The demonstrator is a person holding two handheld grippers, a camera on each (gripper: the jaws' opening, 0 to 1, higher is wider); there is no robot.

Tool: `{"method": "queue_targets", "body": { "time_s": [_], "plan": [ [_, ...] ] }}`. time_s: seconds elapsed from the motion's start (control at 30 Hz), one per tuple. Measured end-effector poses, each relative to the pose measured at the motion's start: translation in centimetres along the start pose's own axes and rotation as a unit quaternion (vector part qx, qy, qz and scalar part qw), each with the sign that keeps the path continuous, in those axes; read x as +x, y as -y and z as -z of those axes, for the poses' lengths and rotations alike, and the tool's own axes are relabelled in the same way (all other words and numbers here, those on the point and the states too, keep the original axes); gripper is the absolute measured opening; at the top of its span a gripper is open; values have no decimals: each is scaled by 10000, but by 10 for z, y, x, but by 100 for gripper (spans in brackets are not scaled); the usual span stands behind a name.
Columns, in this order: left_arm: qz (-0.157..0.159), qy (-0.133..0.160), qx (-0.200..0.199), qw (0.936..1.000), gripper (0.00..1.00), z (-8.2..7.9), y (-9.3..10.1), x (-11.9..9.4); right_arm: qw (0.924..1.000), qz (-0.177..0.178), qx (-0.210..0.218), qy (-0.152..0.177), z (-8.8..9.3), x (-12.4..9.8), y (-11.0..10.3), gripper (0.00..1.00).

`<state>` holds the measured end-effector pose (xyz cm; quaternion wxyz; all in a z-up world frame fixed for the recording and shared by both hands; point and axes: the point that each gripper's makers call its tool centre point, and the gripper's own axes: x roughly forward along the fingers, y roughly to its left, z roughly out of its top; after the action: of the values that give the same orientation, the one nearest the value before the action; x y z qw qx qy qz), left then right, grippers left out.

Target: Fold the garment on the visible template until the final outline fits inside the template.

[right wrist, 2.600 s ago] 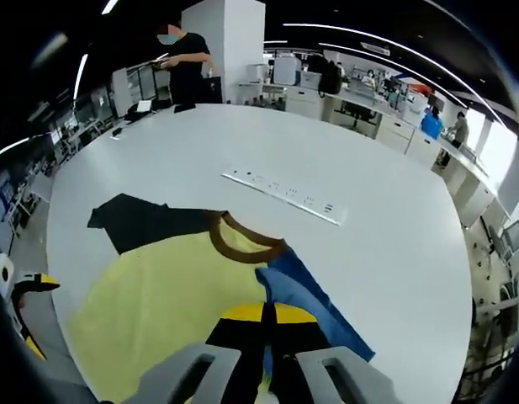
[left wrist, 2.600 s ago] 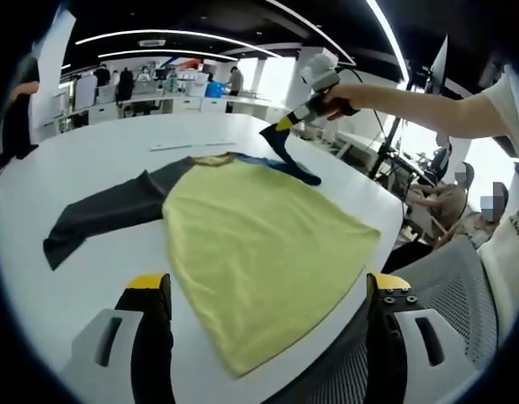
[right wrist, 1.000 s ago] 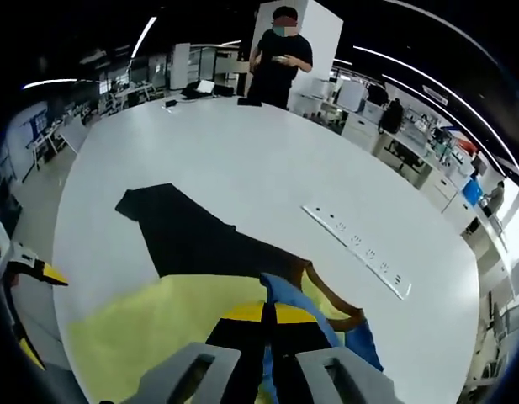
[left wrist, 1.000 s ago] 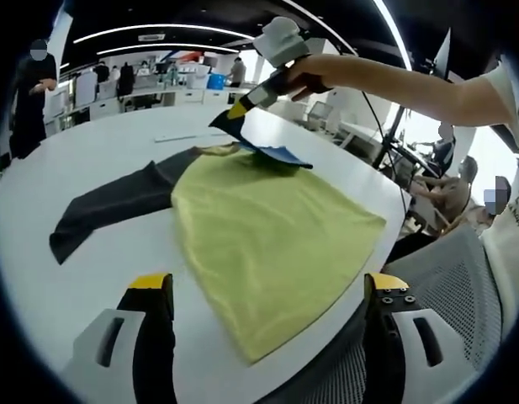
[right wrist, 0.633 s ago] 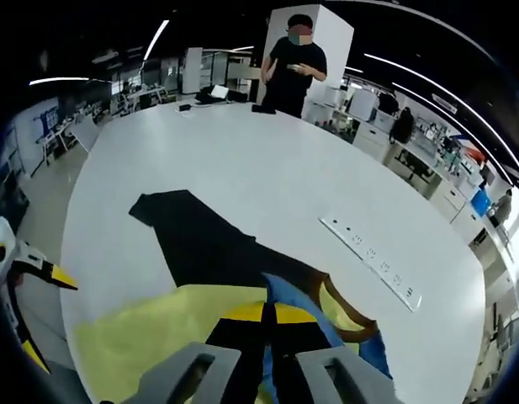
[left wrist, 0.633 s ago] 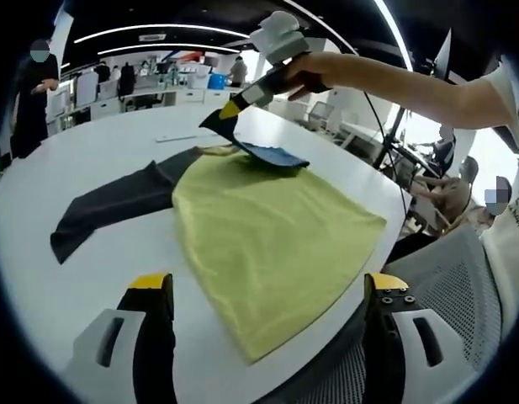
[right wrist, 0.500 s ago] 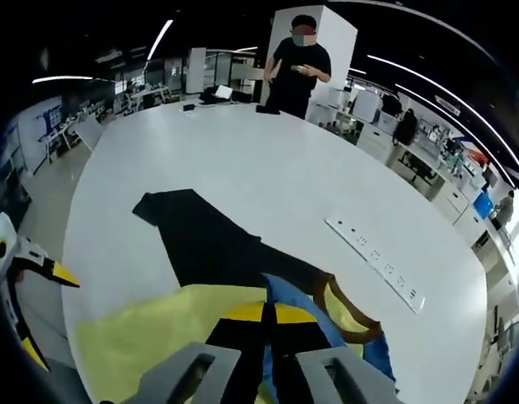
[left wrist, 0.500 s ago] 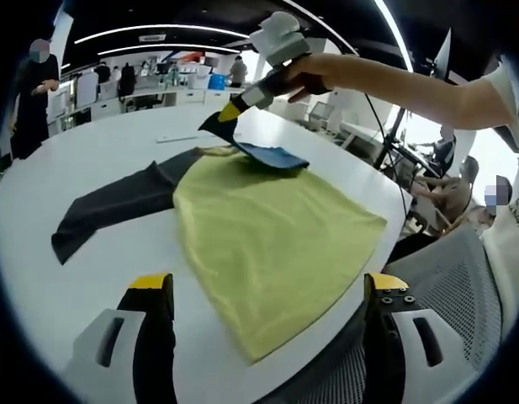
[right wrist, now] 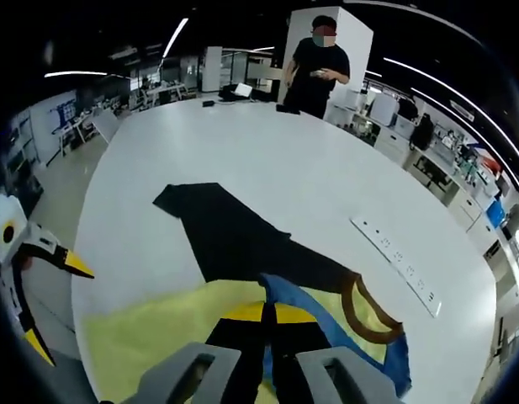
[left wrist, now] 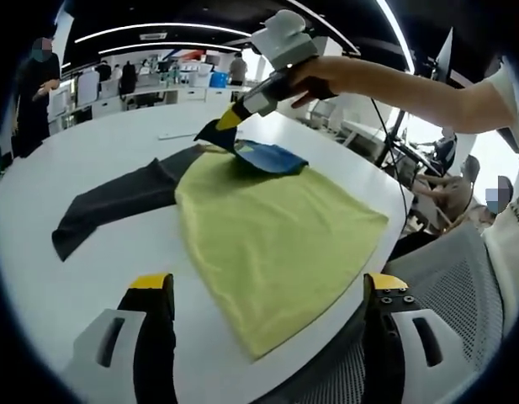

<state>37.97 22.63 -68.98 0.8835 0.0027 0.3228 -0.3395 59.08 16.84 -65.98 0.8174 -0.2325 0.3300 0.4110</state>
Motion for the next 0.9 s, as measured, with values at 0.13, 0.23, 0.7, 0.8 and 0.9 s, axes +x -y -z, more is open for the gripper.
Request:
{"method": "queue_targets", "body": {
  "time_s": [0.13, 0.23, 0.7, 0.8, 0.9],
  "plan": [
    [-21, 27, 42, 10000, 88, -1, 0, 0, 9999, -27, 59, -78, 6, 7, -6, 0],
    [-19, 43, 72, 10000, 88, -2, 0, -1, 9998, -9, 142, -146, 11, 12, -8, 0],
    [-9, 14, 24, 10000, 88, 2, -1, -1, 9932, 136, 1146, -153, 16, 30, -14, 0],
    [-27, 15, 12, 10000, 88, 2, -3, -2, 9919, 93, 1256, -162, 20, 34, -17, 0],
    [-29, 21, -16, 10000, 88, 3, -3, -1, 9880, 7, 1534, -186, 26, 39, -24, 0]
  ]
}}
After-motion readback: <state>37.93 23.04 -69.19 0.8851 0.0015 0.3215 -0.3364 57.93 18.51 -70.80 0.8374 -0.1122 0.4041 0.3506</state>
